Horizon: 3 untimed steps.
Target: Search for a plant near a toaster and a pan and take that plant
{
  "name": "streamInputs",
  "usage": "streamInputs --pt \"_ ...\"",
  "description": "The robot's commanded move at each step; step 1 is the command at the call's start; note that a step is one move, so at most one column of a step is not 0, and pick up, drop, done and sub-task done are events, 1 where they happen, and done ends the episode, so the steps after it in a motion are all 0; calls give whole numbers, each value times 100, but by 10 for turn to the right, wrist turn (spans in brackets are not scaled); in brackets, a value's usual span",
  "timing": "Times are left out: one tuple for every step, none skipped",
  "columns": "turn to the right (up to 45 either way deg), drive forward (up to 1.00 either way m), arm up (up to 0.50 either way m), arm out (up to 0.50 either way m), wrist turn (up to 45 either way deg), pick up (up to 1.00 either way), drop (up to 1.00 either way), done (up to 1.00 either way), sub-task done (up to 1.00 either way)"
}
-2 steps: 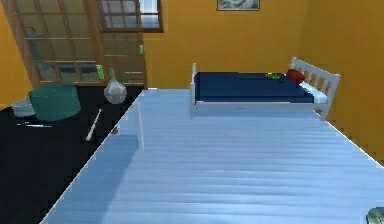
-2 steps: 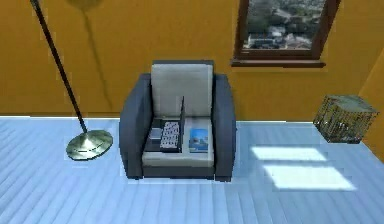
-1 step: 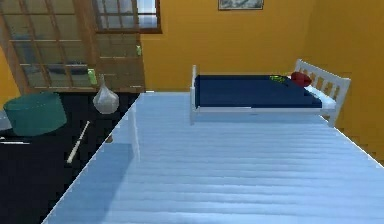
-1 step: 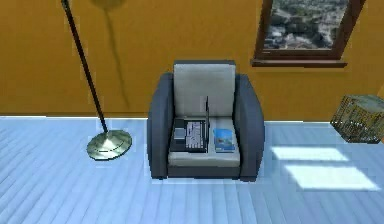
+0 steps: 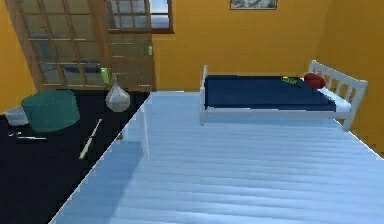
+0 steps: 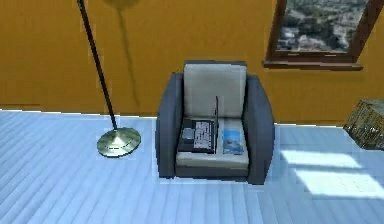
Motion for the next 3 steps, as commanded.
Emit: streamInputs --pt "0 100 0 0 0 0 0 0 0" --pt "0 100 0 0 0 0 0 0 0" --pt "-450 0 0 0 0 0 0 0 0"
